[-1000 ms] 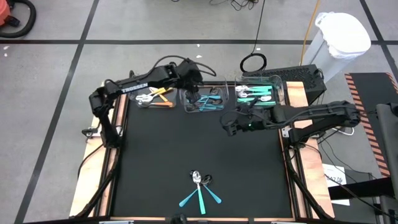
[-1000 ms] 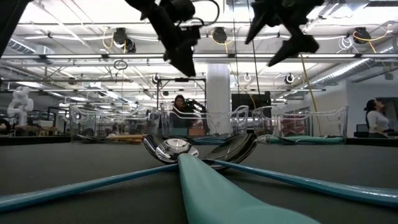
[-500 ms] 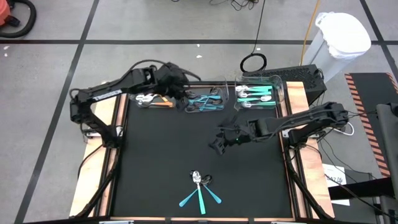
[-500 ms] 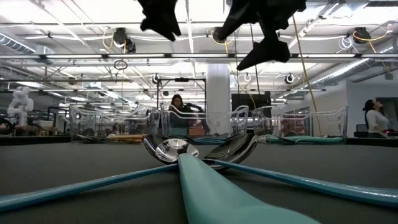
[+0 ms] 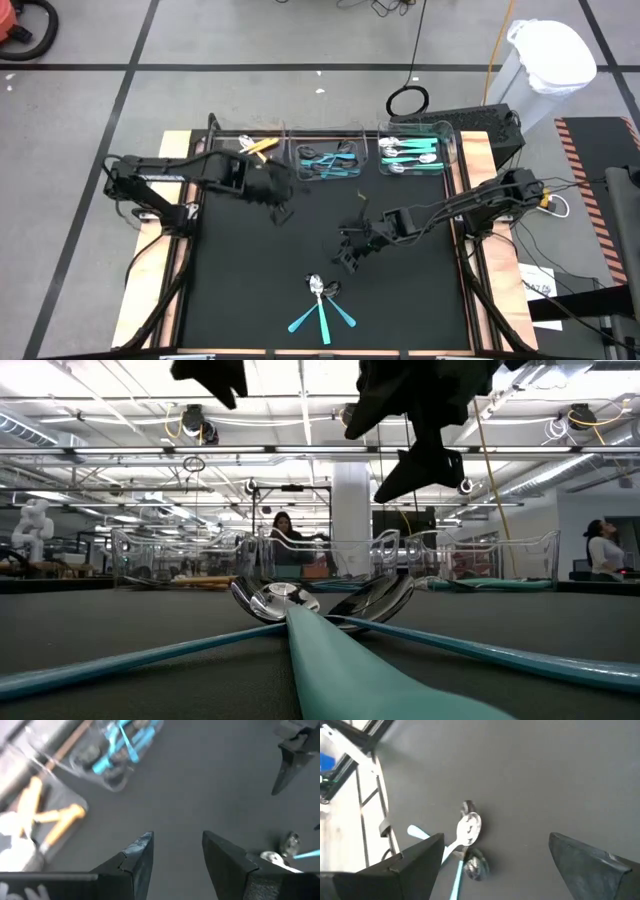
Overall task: Sort silverware by color (type)
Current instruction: Put the light blue spoon into the middle transparent bin
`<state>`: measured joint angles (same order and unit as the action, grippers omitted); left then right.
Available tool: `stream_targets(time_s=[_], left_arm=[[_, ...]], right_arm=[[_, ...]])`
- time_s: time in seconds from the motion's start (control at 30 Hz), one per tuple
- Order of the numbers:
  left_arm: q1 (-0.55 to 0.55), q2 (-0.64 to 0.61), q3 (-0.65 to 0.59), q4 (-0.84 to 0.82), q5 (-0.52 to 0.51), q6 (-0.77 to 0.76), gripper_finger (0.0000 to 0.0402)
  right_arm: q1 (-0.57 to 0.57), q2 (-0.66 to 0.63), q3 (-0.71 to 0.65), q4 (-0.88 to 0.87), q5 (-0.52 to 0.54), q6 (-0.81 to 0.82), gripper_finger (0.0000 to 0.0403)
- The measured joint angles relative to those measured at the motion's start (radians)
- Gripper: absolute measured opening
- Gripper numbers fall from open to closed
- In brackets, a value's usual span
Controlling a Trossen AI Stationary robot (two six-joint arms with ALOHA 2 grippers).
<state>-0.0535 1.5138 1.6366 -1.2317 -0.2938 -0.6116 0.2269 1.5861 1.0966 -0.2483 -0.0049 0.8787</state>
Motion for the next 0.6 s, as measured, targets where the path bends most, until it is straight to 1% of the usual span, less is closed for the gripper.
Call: stream_targets(time_s=[0.17,0.3,0.43,0.5,0.6], left_arm=[[-0.117,-0.014,-0.076,-0.004,0.024,-0.224,0.0171],[-0.219,-0.009,-0.136,0.019,0.039,-0.388,0.0171],[-0.300,-0.004,-0.188,0.106,0.041,-0.485,0.0171],[-0.326,-0.004,-0.201,0.125,0.035,-0.529,0.0171],[-0.346,-0.005,-0.220,0.161,0.030,-0.592,0.0171]], right_arm=[[0.029,0.000,0.001,0.021,-0.005,-0.003,0.0352],[0.048,0.011,0.001,0.022,-0.052,0.004,0.0352],[0.074,0.057,0.001,0.035,-0.082,0.046,0.0352],[0.091,0.084,0.001,0.058,-0.105,0.051,0.0352],[0.113,0.121,0.001,0.077,-0.109,0.067,0.0352]])
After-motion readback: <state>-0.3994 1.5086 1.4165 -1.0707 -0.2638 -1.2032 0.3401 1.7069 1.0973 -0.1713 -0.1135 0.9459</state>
